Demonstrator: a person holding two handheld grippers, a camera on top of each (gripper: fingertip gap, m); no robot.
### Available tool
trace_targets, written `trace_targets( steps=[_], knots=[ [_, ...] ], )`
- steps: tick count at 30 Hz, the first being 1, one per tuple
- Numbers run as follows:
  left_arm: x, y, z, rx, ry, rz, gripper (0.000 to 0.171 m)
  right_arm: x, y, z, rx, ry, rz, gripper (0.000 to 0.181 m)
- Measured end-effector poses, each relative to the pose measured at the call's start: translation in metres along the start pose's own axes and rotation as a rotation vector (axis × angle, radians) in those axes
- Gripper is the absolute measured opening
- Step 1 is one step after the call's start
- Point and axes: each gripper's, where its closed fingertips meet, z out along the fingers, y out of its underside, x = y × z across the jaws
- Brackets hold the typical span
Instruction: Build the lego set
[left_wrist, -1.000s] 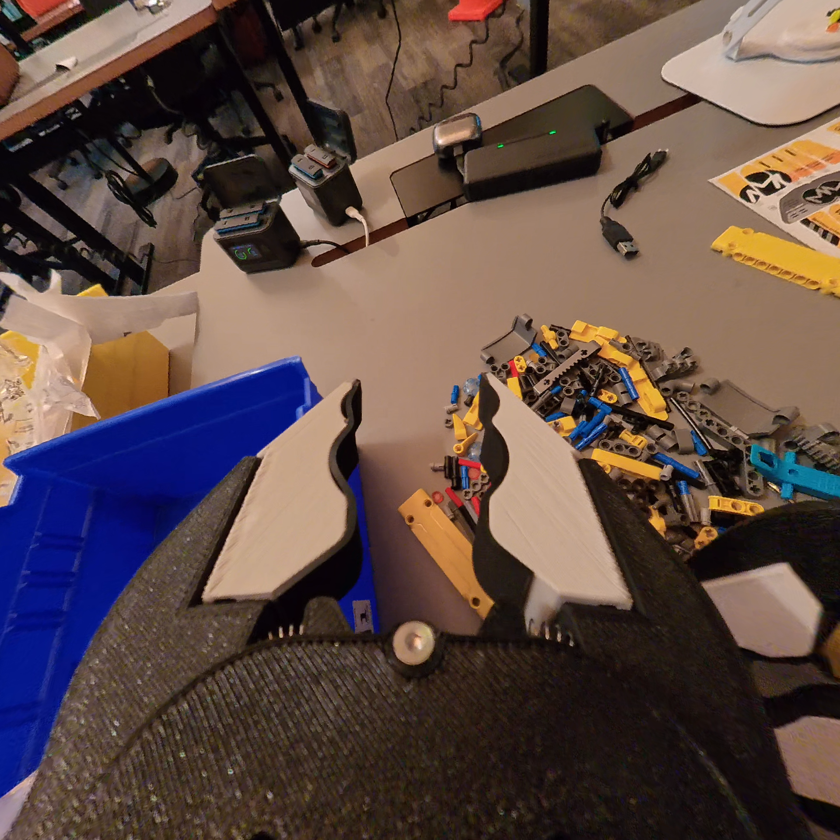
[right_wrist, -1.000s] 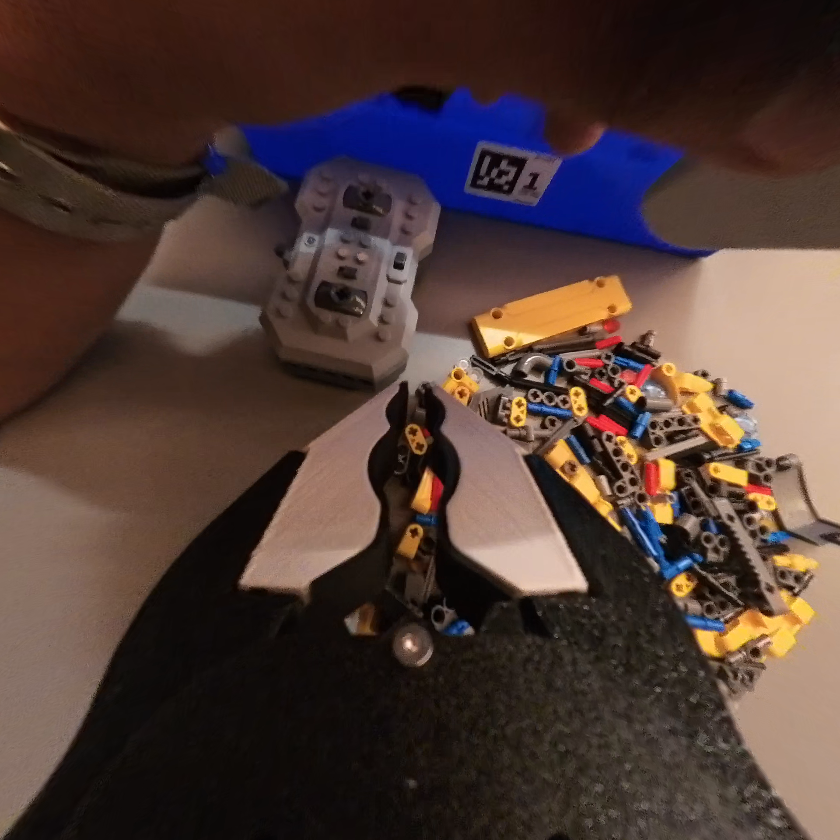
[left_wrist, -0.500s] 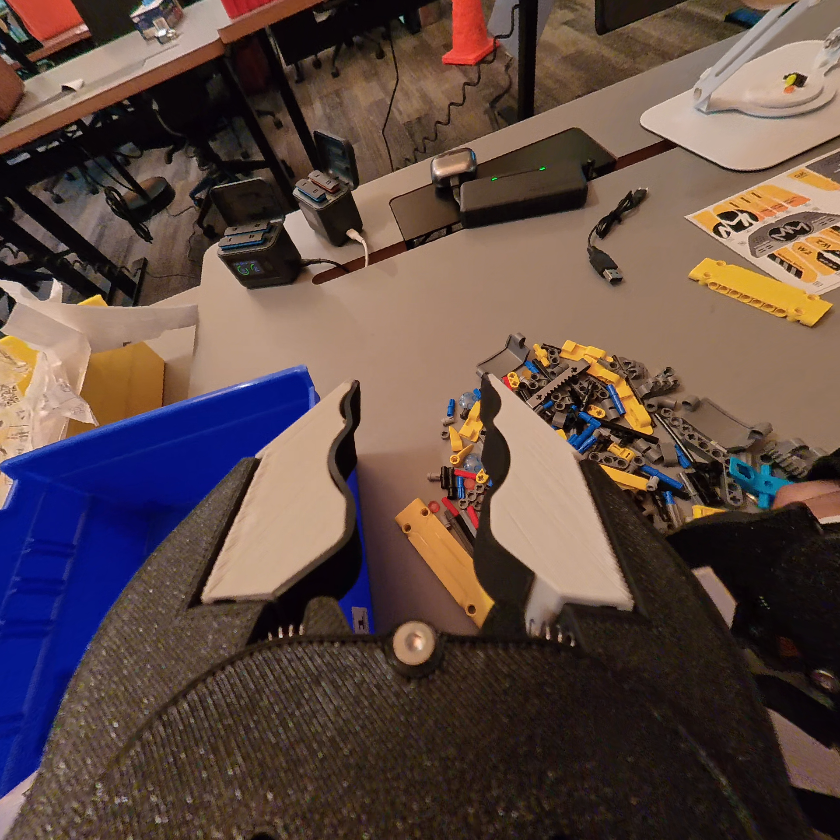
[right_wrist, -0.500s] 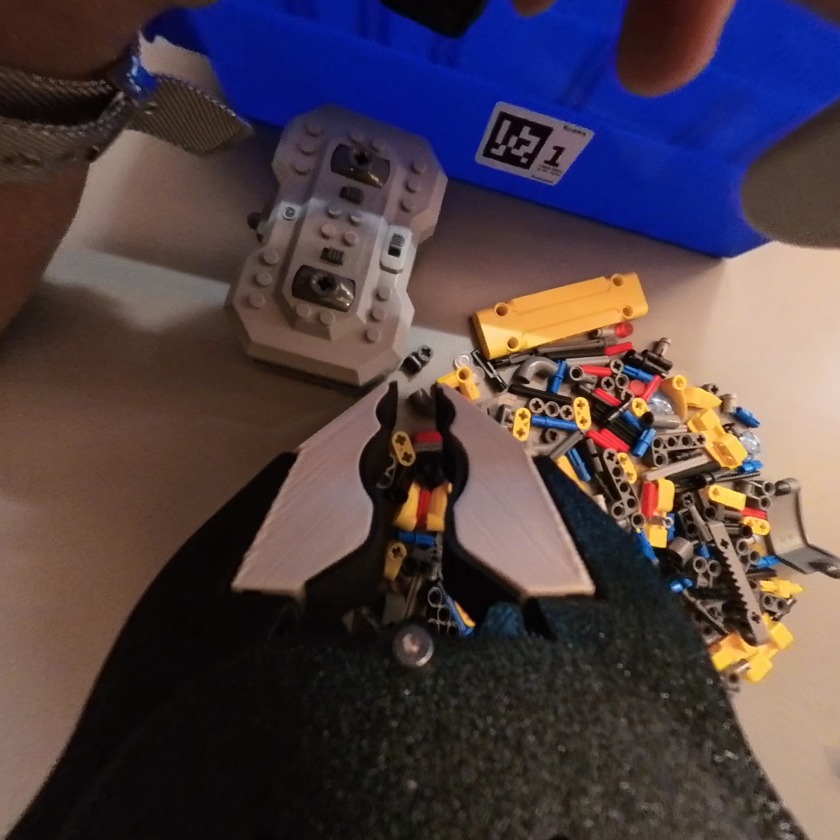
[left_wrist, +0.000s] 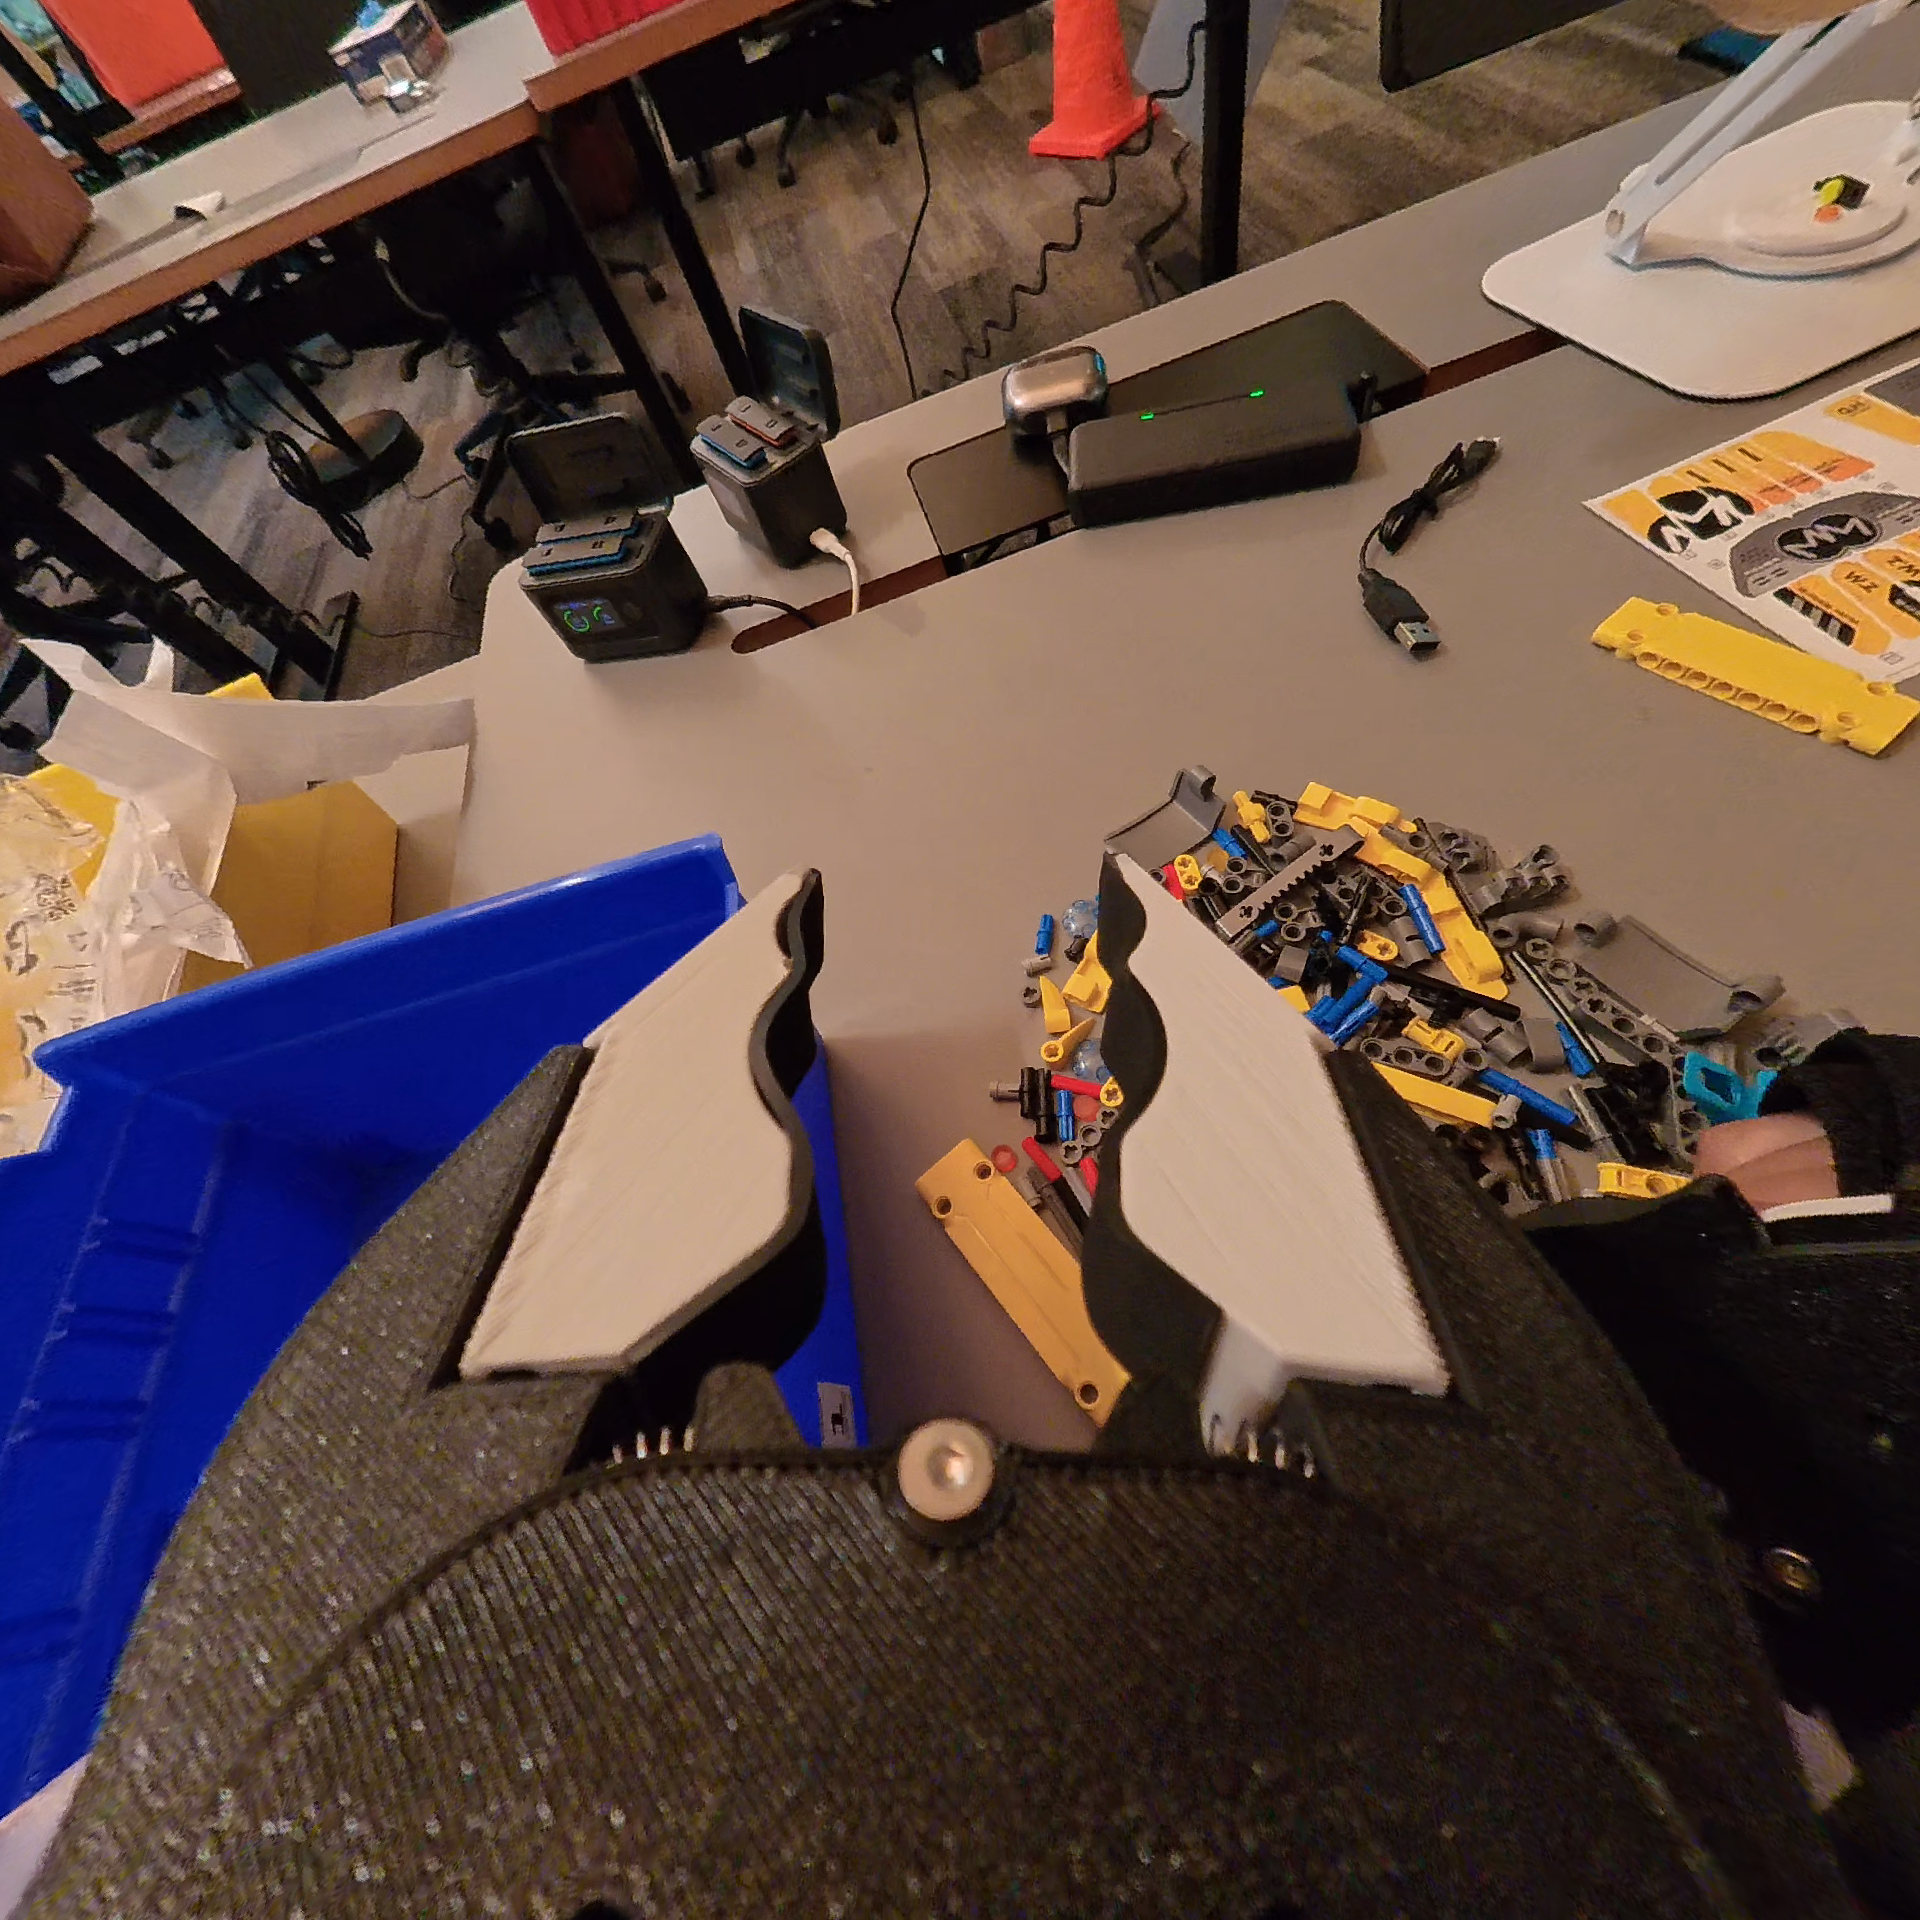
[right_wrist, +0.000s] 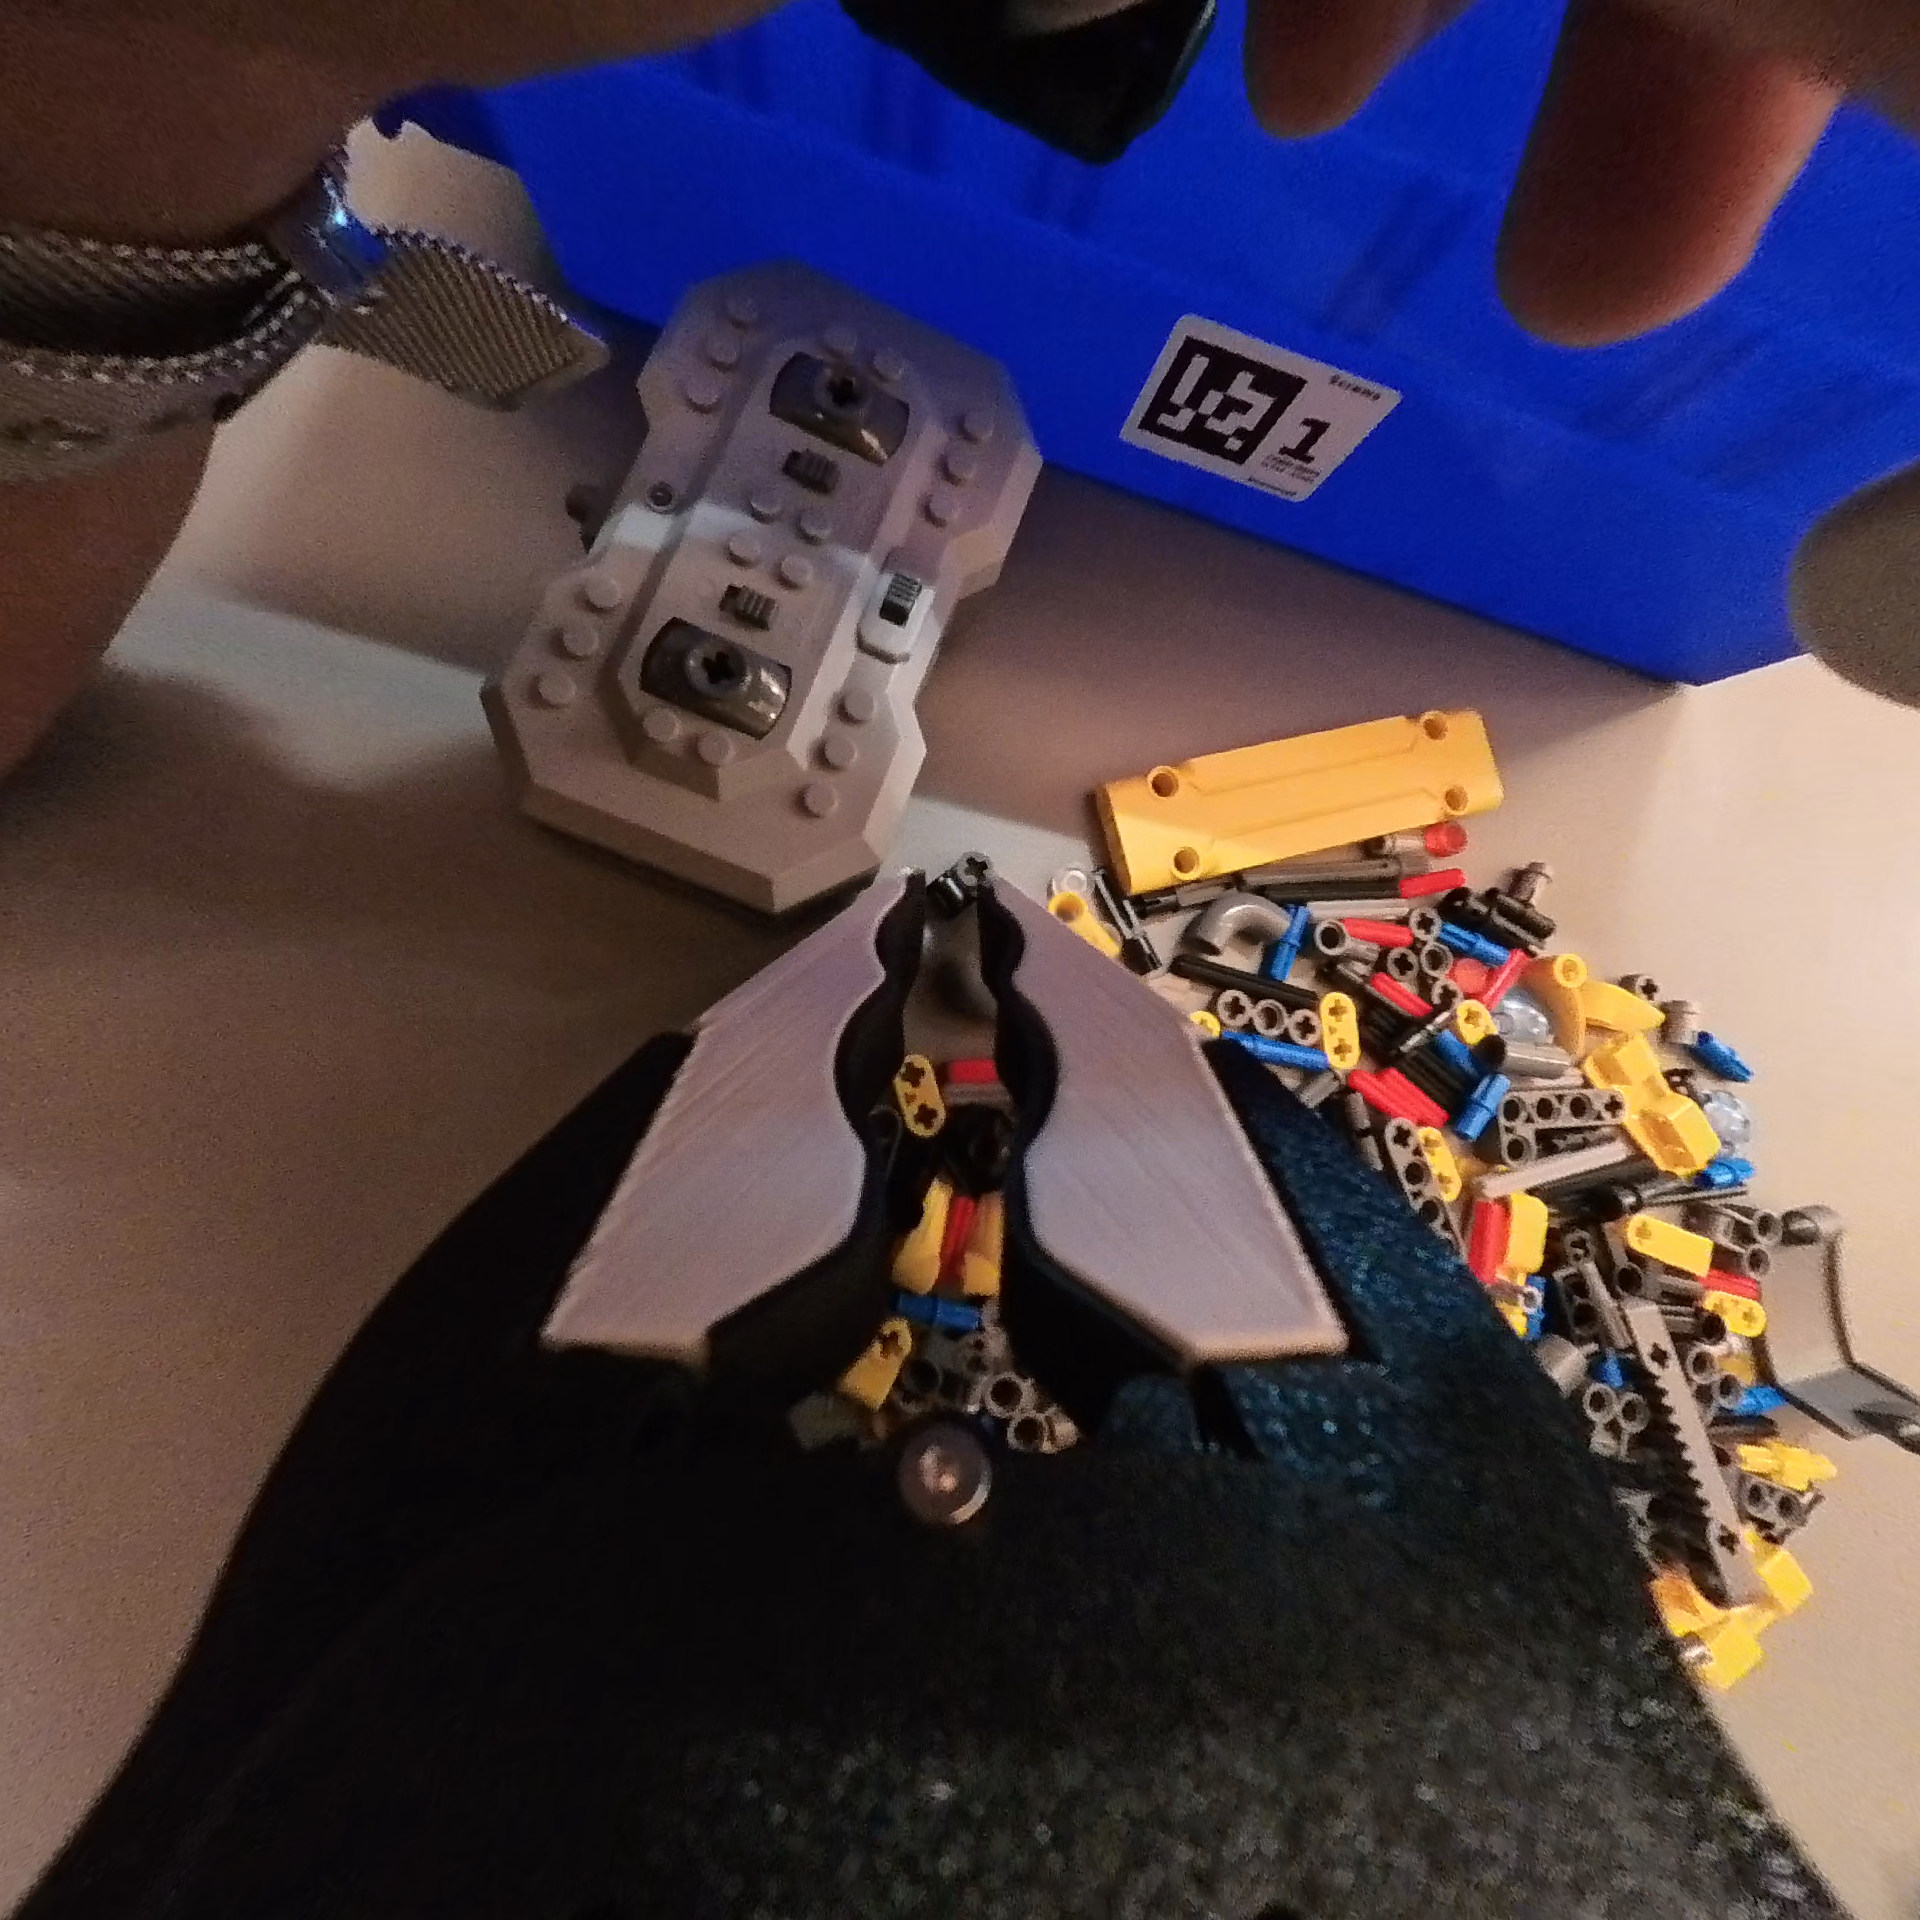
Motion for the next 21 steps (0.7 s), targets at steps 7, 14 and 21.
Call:
trace_targets(
  steps=[7, 14, 21],
  knots=[
    [0.001, -0.004, -0.002, 0.001, -0.013, 0.023, 0.051, 0.005, -0.007, -0.018, 0.056, 0.026, 0.037, 0.009],
    [0.005, -0.008, -0.003, 0.010, -0.009, 0.042, 0.051, 0.001, 0.021, -0.079, 0.081, 0.163, 0.139, 0.009],
    [0.077, -0.052, -0.018, 0.099, 0.098, 0.155, 0.056, -0.027, 0.127, -0.194, 0.028, 0.466, 0.339, 0.009]
  ],
)
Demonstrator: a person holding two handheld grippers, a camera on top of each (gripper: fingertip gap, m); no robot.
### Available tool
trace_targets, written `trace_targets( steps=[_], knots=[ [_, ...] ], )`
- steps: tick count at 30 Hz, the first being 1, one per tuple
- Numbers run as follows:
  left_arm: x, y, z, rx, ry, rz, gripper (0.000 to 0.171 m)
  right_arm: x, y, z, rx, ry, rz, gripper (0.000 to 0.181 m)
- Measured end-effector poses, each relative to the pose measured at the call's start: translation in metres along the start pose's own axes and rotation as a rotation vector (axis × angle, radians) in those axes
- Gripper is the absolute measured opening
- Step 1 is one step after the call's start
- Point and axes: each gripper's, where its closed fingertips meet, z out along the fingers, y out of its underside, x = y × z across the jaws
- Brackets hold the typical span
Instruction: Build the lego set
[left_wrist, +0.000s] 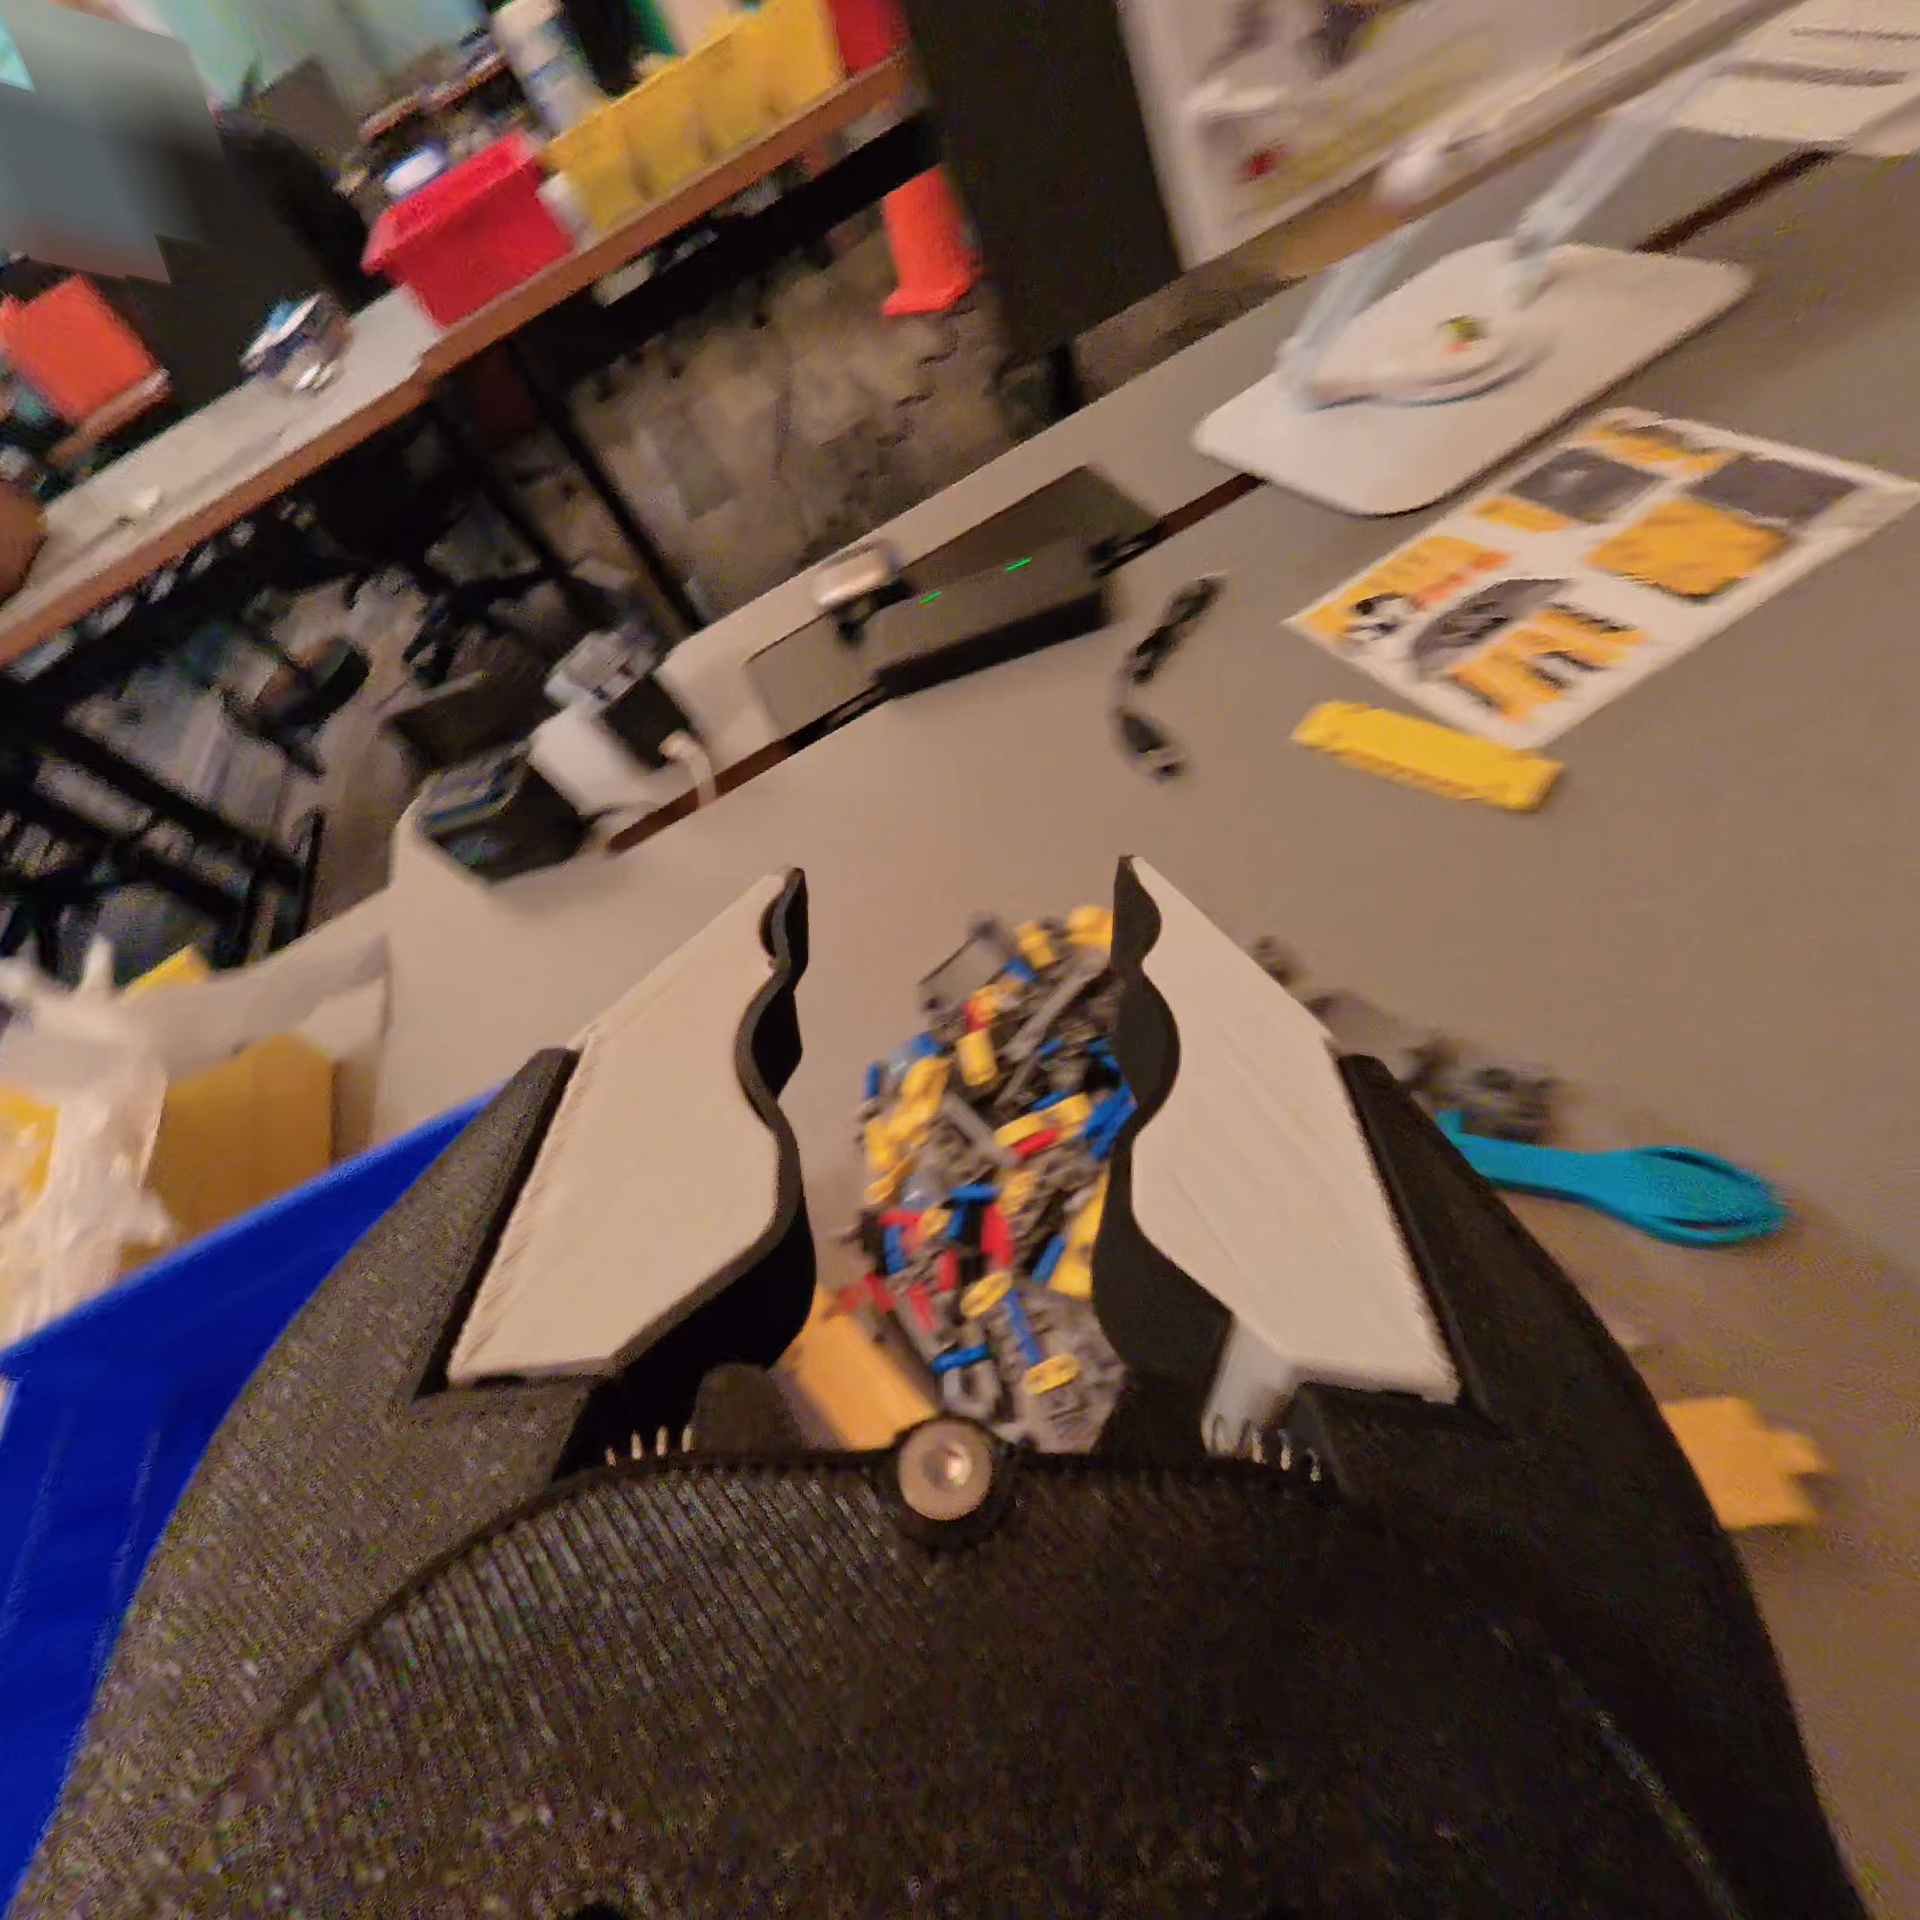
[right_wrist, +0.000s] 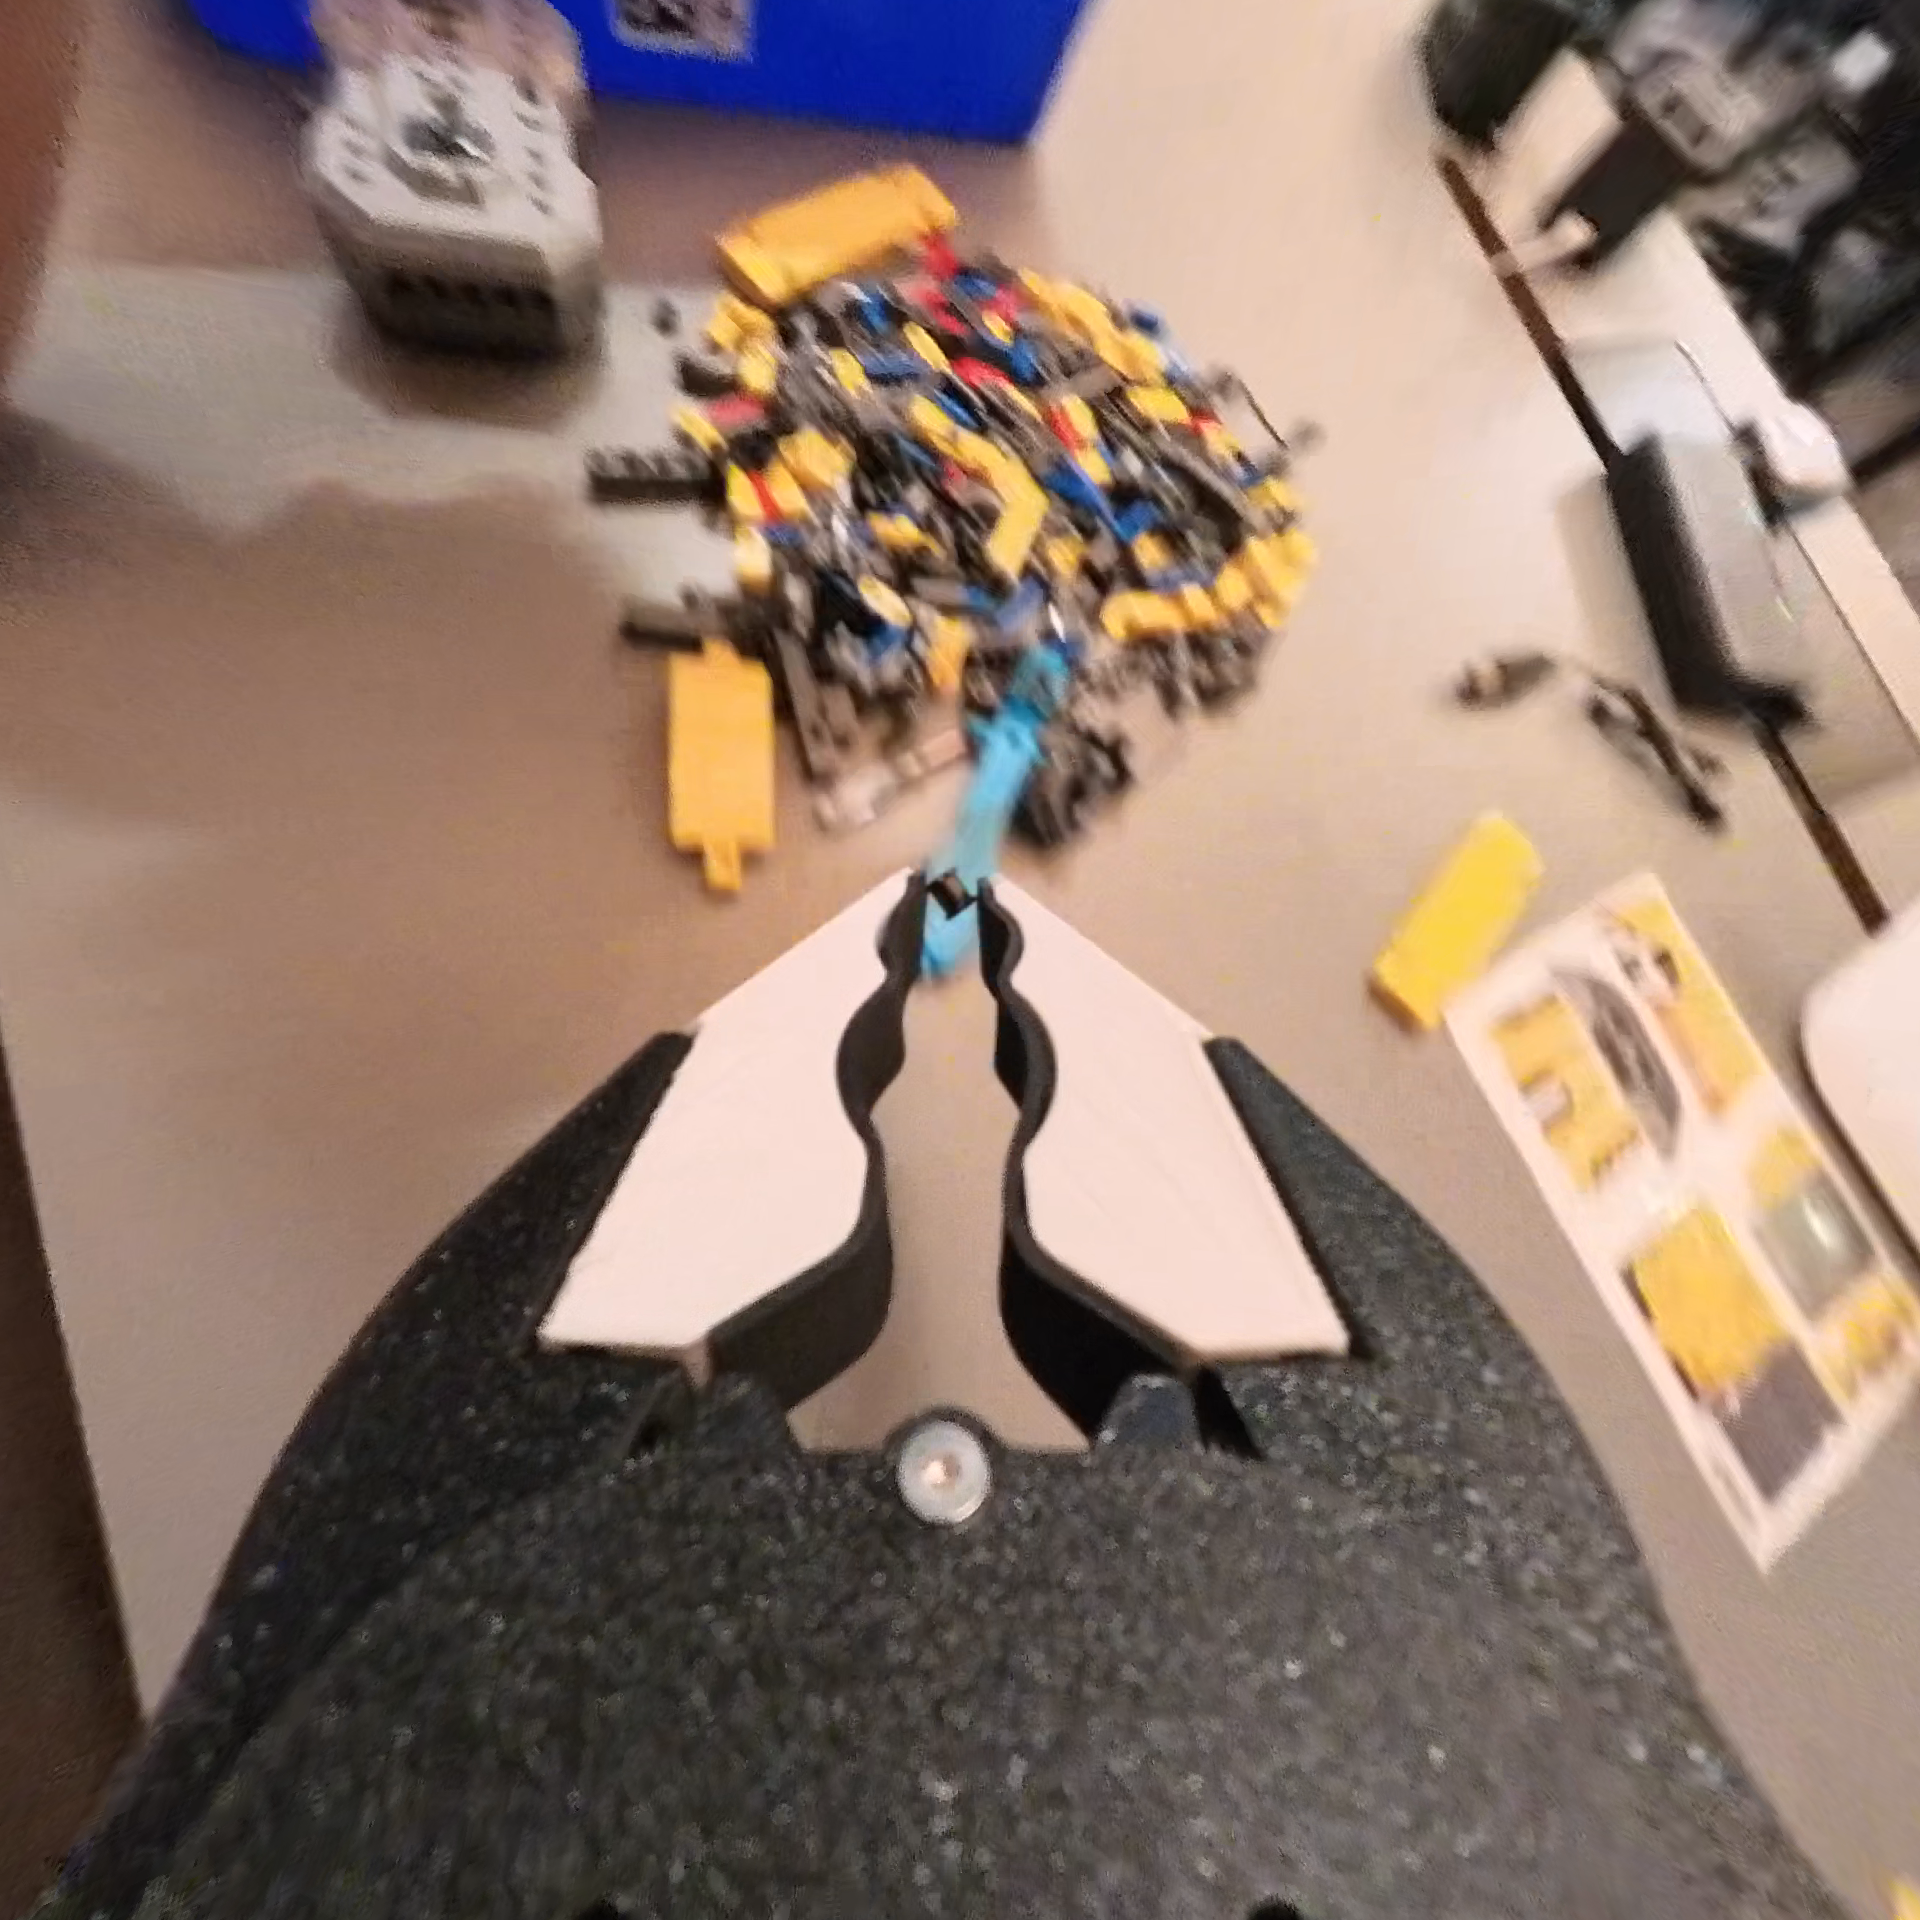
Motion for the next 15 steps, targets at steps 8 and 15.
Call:
trace_targets(
  steps=[8, 15],
  knots=[
    [0.265, -0.084, -0.049, 0.195, 0.717, 0.203, 0.062, 0.018, 0.105, -0.090, 0.030, 0.104, 0.220, 0.009],
    [0.388, -0.072, -0.050, 0.208, 0.986, 0.194, 0.052, 0.031, 0.203, -0.144, -0.078, 0.297, 0.384, 0.009]
  ],
)
